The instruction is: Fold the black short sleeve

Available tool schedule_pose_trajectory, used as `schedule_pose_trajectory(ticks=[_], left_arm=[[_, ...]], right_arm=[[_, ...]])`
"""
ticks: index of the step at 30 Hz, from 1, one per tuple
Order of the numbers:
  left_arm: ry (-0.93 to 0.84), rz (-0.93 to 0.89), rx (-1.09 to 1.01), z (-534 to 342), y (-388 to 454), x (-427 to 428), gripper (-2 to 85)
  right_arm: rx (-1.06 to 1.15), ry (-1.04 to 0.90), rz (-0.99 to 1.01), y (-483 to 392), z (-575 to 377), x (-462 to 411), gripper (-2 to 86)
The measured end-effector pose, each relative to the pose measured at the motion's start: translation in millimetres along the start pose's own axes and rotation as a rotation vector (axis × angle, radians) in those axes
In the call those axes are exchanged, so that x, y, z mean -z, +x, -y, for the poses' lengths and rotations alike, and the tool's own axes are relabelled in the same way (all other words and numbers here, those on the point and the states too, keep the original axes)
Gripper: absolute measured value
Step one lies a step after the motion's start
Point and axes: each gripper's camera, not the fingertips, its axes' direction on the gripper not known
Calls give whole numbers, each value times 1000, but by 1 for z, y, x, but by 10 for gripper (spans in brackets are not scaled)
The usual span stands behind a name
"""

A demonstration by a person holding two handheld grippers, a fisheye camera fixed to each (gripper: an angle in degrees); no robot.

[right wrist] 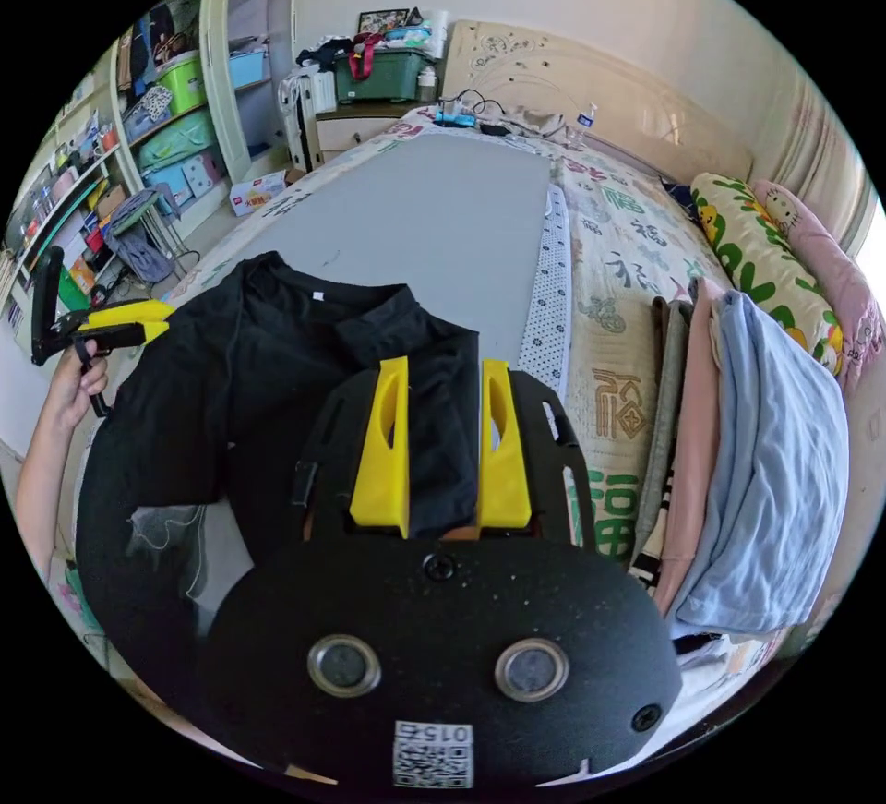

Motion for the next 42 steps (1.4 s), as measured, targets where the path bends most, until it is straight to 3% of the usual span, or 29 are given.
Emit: schedule_pose_trajectory(ticks=[3, 6, 13, 20, 24, 27, 31, 34, 38, 42], left_arm=[[37, -46, 167, 17, -21, -10, 116], [-26, -3, 204, 28, -27, -20, 111], [-146, 10, 85, 43, -7, -21, 19], [82, -3, -134, 21, 48, 81, 1], [292, -56, -401, -78, 120, 194, 3], [287, -134, -504, -189, 150, 248, 8], [95, -189, -342, -323, 140, 267, 41], [122, -179, -206, -371, 140, 294, 76], [139, -106, -191, -381, 172, 311, 91], [127, -120, 35, -364, 175, 298, 104]], right_arm=[[-10, -33, 60, -6, -7, -34, 115], [14, -104, 32, -26, -19, -70, 113], [29, -60, 71, -57, -54, -95, 30], [81, 225, 175, -67, -138, -5, 4], [221, 415, 285, -92, -278, 98, 4], [282, 376, 398, -115, -413, 126, 16], [156, 148, 413, -140, -575, 85, 68], [74, 123, 362, -156, -643, 74, 81], [84, 202, 303, -192, -675, 72, 91], [-92, 252, 336, -203, -689, 37, 106]])
